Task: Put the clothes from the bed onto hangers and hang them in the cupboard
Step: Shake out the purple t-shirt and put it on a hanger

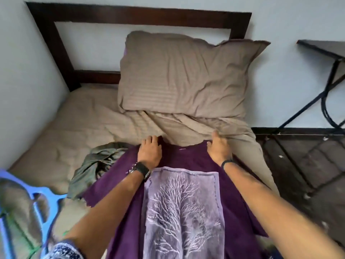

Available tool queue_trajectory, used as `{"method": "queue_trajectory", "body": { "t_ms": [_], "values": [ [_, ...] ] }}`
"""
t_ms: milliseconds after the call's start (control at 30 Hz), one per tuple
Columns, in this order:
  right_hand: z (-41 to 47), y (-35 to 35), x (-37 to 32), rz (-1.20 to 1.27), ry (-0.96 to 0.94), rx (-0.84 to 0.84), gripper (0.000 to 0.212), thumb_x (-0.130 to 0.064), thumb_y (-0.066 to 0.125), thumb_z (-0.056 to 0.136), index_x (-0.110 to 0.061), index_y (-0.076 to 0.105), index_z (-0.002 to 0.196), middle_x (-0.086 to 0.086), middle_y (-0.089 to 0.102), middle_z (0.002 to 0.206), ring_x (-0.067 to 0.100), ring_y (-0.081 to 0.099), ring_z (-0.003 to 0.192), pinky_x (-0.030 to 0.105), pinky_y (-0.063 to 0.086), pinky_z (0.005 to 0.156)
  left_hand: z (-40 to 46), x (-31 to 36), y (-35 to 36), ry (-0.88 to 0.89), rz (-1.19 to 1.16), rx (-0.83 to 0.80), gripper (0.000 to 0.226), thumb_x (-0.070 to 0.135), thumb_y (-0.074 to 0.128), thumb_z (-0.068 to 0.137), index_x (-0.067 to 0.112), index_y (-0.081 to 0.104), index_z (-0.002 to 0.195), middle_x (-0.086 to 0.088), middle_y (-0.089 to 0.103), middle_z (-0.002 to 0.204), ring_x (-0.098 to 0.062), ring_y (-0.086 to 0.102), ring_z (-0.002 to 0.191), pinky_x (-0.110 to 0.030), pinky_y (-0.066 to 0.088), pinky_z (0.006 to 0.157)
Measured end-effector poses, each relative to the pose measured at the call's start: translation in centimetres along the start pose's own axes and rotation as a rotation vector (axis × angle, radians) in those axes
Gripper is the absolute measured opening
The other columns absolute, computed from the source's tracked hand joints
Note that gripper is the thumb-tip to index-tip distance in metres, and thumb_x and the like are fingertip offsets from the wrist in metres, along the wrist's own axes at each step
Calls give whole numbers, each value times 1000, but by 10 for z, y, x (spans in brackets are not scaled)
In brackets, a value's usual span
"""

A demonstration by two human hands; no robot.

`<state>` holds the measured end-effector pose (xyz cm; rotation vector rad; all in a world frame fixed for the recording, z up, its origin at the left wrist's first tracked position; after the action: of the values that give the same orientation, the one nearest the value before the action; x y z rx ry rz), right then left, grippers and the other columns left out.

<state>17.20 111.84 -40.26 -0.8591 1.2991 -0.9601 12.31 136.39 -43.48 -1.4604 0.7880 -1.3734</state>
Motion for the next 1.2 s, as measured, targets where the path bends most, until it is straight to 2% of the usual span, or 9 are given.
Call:
{"method": "queue_trajectory", "body": {
  "t_ms": [200, 367, 500, 600, 700, 867, 1000, 1100, 1200],
  "values": [
    [-43, 89, 19, -241, -102, -18, 45, -14, 52, 92, 0, 49, 135, 21, 53, 135, 38, 43, 132, 57, 25, 110, -21, -17, 58, 22, 144, -121, 86, 47, -8, 79, 10, 29, 147, -15, 21, 156, -31, 15, 145, -43, 4, 117],
    [-70, 85, -4, -216, -58, -120, 53, -25, 41, 98, -4, 31, 146, 19, 26, 154, 32, 16, 145, 52, 5, 116, -39, -12, 47, 68, 216, -144, 69, 43, 3, 92, 9, 17, 151, -16, 1, 159, -28, -2, 147, -40, -3, 118],
    [-108, 83, -52, -134, -201, -203, 49, -22, 43, 94, -7, 38, 141, 16, 34, 149, 29, 27, 140, 43, 18, 114, -97, -22, 34, 100, -67, -166, 68, 40, 11, 92, 3, 25, 147, -16, 16, 157, -24, 12, 146, -22, 0, 115],
    [-154, 87, -104, 127, -391, -246, 31, -10, 49, 85, -2, 60, 114, 18, 57, 117, 35, 51, 114, 38, 35, 99, -162, -50, 6, 11, -324, -75, 47, 3, 45, 92, 2, 43, 139, -13, 42, 145, -24, 36, 137, -9, 11, 108],
    [-204, 94, -150, 333, -540, -270, 24, -11, 49, 77, -5, 69, 90, 13, 63, 93, 34, 60, 91, 38, 46, 87, -217, -83, -21, -114, -374, 63, 44, -8, 48, 84, 4, 58, 125, -9, 57, 126, -26, 54, 119, -13, 28, 101],
    [-280, 113, -206, 469, -698, -476, 25, -2, 53, 84, -3, 66, 105, 12, 55, 110, 27, 57, 103, 24, 35, 98, -280, -146, -57, -329, -103, 288, 51, 18, 34, 74, 8, 62, 116, -22, 50, 130, -38, 52, 117, -40, 42, 98],
    [-311, 125, -221, 491, -601, -676, 31, -5, 53, 88, -8, 60, 119, 10, 57, 116, 25, 59, 102, 23, 38, 94, -312, -194, -57, -753, 21, 165, 52, 31, 53, 90, 20, 41, 139, -18, 25, 151, -38, 25, 138, -52, 23, 108],
    [-317, 135, -224, 540, -439, -820, 35, -7, 56, 89, -8, 57, 124, 10, 62, 119, 18, 62, 99, 15, 41, 82, -318, -198, -55, -665, -66, 204, 49, 34, 51, 90, 13, 48, 134, -17, 47, 134, -41, 44, 122, -47, 34, 103],
    [-319, 142, -219, 688, -244, -971, 39, -8, 57, 90, -8, 49, 128, 10, 59, 123, 14, 59, 98, 24, 49, 86, -321, -199, -56, -681, -435, 437, 32, 3, 60, 83, 5, 61, 115, -14, 57, 112, -37, 58, 104, -41, 46, 95]
  ]
}}
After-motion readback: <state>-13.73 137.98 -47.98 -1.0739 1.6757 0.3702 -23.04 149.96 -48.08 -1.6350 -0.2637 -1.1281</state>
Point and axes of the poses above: each hand's wrist, its own z-axis towards the middle knuckle, its own y-axis out of the palm, x = y × z, the point moved 5 cm from there along z, towards the middle knuckle
